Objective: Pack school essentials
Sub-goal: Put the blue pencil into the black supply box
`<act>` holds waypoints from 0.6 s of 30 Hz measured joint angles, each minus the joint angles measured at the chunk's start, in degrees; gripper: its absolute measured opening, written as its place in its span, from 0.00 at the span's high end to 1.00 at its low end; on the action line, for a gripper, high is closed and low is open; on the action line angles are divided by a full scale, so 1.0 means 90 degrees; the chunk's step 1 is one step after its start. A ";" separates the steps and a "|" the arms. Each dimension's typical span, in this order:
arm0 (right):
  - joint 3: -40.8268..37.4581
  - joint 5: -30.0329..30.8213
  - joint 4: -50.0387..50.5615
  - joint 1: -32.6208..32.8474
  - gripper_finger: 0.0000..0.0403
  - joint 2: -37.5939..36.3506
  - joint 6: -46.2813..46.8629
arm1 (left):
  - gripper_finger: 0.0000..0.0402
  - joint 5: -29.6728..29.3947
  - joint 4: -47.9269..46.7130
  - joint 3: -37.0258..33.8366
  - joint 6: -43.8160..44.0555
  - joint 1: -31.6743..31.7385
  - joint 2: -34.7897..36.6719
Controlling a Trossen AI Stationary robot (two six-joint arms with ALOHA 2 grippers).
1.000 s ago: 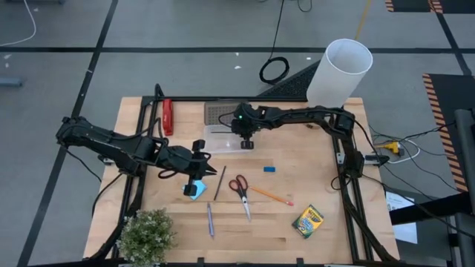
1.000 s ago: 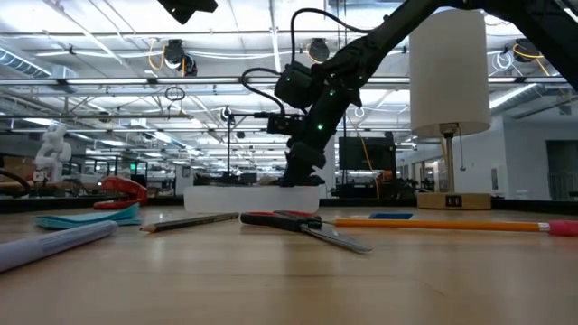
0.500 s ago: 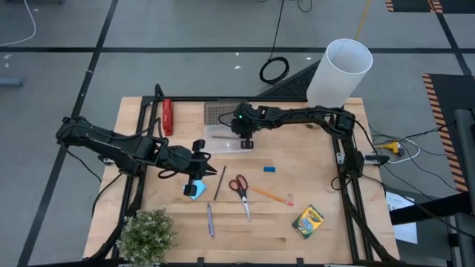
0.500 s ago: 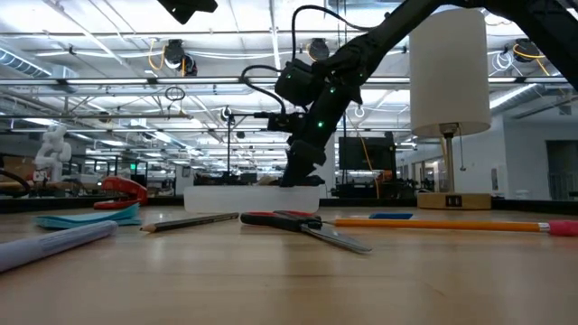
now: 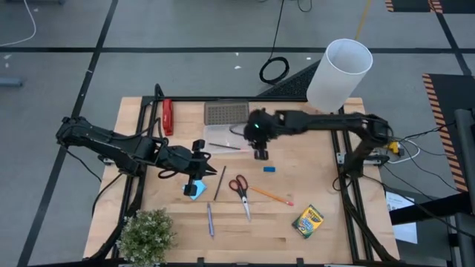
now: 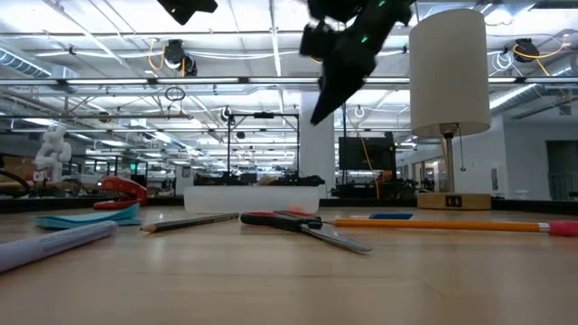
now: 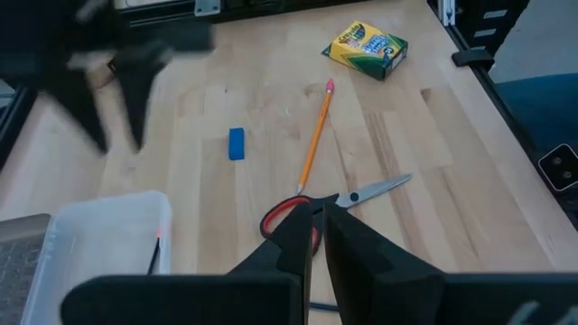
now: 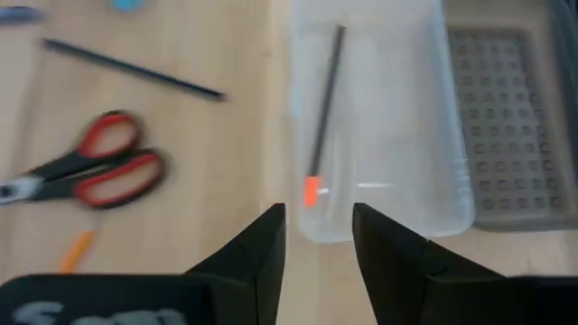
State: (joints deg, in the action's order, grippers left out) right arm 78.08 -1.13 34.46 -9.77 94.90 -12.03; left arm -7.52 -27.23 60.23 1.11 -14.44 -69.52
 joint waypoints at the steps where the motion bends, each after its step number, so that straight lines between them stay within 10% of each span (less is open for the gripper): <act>1: -0.0185 0.0139 -0.0055 0.0165 0.69 -0.0255 0.0111 | 0.91 -0.0001 0.0000 0.0000 0.0027 -0.0002 -0.0001; 18: -0.3968 0.0987 -0.1923 0.2493 0.69 -0.3936 0.1799 | 0.91 -0.0070 0.0812 0.0000 0.0717 -0.0024 -0.0594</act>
State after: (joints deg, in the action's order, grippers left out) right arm 42.37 7.75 17.16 12.67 59.47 4.16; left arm -8.14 -19.92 60.23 7.57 -14.66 -74.86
